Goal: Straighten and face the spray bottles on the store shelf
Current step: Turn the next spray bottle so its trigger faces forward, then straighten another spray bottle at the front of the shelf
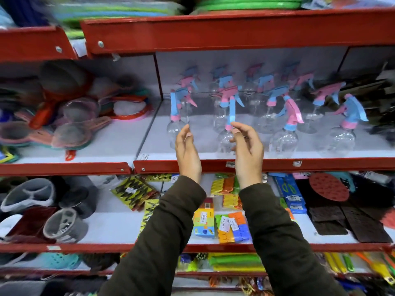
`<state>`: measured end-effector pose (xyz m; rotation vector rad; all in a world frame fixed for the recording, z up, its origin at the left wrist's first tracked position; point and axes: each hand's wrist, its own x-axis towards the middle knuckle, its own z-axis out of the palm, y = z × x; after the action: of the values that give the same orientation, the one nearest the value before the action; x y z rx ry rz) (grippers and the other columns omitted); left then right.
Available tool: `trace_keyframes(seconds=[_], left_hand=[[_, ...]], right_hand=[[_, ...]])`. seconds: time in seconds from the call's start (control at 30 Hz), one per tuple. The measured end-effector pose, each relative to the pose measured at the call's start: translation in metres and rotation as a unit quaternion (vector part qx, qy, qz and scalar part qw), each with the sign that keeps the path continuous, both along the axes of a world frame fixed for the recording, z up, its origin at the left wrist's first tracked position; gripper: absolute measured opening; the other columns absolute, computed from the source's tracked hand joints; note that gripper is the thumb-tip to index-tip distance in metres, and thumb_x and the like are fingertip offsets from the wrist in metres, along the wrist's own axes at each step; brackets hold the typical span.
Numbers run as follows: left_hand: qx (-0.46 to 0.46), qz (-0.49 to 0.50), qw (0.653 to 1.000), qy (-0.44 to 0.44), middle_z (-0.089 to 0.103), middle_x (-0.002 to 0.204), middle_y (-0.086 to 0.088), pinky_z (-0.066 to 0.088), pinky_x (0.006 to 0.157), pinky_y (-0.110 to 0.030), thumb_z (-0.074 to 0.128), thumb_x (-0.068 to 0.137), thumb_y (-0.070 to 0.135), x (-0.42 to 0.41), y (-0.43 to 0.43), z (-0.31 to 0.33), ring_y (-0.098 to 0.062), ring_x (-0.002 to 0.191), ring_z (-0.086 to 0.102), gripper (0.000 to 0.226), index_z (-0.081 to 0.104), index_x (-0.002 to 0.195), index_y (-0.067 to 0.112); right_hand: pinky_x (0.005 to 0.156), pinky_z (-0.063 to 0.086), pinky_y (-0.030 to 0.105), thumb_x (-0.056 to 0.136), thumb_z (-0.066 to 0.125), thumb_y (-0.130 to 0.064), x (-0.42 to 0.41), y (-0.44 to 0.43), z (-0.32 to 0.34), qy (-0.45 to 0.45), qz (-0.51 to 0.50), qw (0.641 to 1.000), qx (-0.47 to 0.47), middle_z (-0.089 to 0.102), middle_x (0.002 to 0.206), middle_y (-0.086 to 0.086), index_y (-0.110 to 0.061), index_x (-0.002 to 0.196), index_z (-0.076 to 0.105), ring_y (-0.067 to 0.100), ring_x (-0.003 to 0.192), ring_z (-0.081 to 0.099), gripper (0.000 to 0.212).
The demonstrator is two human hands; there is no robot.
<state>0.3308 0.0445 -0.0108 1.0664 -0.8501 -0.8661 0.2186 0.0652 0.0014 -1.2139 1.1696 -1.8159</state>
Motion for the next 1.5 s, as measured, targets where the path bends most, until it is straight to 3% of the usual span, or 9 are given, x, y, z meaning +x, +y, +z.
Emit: trace_keyframes(seconds=[0.23, 0.4, 0.53, 0.67, 0.8, 0.93, 1.1, 1.33, 1.5], left_hand=[[0.044, 0.035, 0.997, -0.049, 0.031, 0.153, -0.005, 0.02, 0.109, -0.022, 0.033, 0.1, 0.029, 0.061, -0.038, 0.008, -0.017, 0.14, 0.032, 0.046, 0.037, 0.145, 0.019], [0.131, -0.042, 0.989, -0.044, 0.036, 0.154, -0.012, 0.024, 0.12, -0.04, 0.031, 0.098, 0.043, 0.084, -0.069, 0.018, -0.026, 0.141, 0.035, 0.055, 0.04, 0.144, 0.013], [0.126, -0.119, 0.984, -0.04, 0.064, 0.121, -0.012, 0.047, 0.093, -0.03, 0.026, 0.1, 0.041, 0.087, -0.076, 0.016, -0.026, 0.11, 0.062, 0.044, 0.061, 0.11, 0.016], [0.113, -0.125, 0.985, -0.029, 0.072, 0.097, 0.0, 0.05, 0.083, -0.023, 0.026, 0.101, 0.04, 0.095, -0.074, 0.013, -0.014, 0.089, 0.065, 0.043, 0.064, 0.089, 0.025], [0.116, -0.131, 0.984, -0.044, 0.072, 0.066, 0.02, 0.048, 0.053, -0.006, 0.027, 0.101, 0.04, 0.106, -0.068, 0.007, 0.009, 0.06, 0.066, 0.041, 0.063, 0.084, 0.029], [0.11, -0.136, 0.982, -0.067, 0.06, 0.108, 0.005, 0.04, 0.094, -0.024, 0.026, 0.102, 0.036, 0.11, -0.06, 0.004, -0.008, 0.096, 0.056, 0.045, 0.058, 0.125, 0.016], [0.114, -0.154, 0.978, -0.08, 0.059, 0.085, 0.019, 0.046, 0.06, -0.006, 0.025, 0.102, 0.033, 0.116, -0.044, 0.002, 0.015, 0.067, 0.057, 0.032, 0.057, 0.101, 0.029], [0.101, -0.151, 0.979, -0.09, 0.062, 0.094, 0.016, 0.041, 0.077, -0.019, 0.026, 0.101, 0.034, 0.118, -0.029, 0.006, 0.005, 0.088, 0.055, 0.034, 0.057, 0.112, 0.025], [0.087, -0.098, 0.982, -0.134, 0.046, 0.148, 0.001, 0.027, 0.115, -0.028, 0.029, 0.1, 0.038, 0.117, -0.016, 0.007, -0.014, 0.137, 0.04, 0.049, 0.046, 0.141, 0.019]], right_hand=[[0.111, 0.045, 0.038, 0.102, 0.044, -0.022, 0.068, -0.034, -0.01, 0.047, 0.122, 0.989, 0.069, 0.064, 0.127, -0.002, -0.021, 0.122, 0.063, 0.017, 0.123, 0.058, 0.028], [0.098, 0.038, 0.025, 0.101, 0.041, -0.028, 0.096, -0.074, -0.01, 0.064, 0.123, 0.977, 0.16, 0.058, 0.14, 0.004, -0.019, 0.133, 0.059, 0.015, 0.119, 0.051, 0.038], [0.116, 0.035, 0.032, 0.101, 0.038, -0.026, 0.107, -0.09, -0.01, 0.07, 0.131, 0.968, 0.201, 0.052, 0.149, 0.005, -0.018, 0.138, 0.055, 0.024, 0.136, 0.048, 0.041], [0.116, 0.037, 0.035, 0.099, 0.038, -0.026, 0.109, -0.089, -0.011, 0.095, 0.118, 0.969, 0.196, 0.057, 0.145, 0.008, -0.018, 0.133, 0.059, 0.027, 0.133, 0.051, 0.04], [0.111, 0.043, 0.045, 0.099, 0.042, -0.025, 0.108, -0.083, -0.015, 0.102, 0.116, 0.971, 0.185, 0.064, 0.128, 0.01, -0.016, 0.124, 0.064, 0.028, 0.118, 0.057, 0.035], [0.106, 0.045, 0.038, 0.1, 0.043, -0.026, 0.107, -0.078, -0.019, 0.112, 0.112, 0.971, 0.177, 0.064, 0.121, 0.009, -0.014, 0.125, 0.063, 0.023, 0.11, 0.055, 0.034], [0.103, 0.045, 0.038, 0.101, 0.042, -0.03, 0.105, -0.066, -0.021, 0.161, 0.108, 0.967, 0.163, 0.062, 0.111, 0.006, -0.012, 0.127, 0.061, 0.022, 0.105, 0.055, 0.038], [0.094, 0.045, 0.031, 0.101, 0.043, -0.03, 0.099, -0.051, -0.019, 0.19, 0.113, 0.963, 0.156, 0.067, 0.122, 0.011, -0.013, 0.125, 0.061, 0.024, 0.109, 0.059, 0.035], [0.102, 0.034, 0.025, 0.101, 0.041, -0.037, 0.103, -0.05, -0.017, 0.188, 0.108, 0.964, 0.152, 0.054, 0.146, 0.007, -0.016, 0.142, 0.049, 0.022, 0.132, 0.05, 0.046]])
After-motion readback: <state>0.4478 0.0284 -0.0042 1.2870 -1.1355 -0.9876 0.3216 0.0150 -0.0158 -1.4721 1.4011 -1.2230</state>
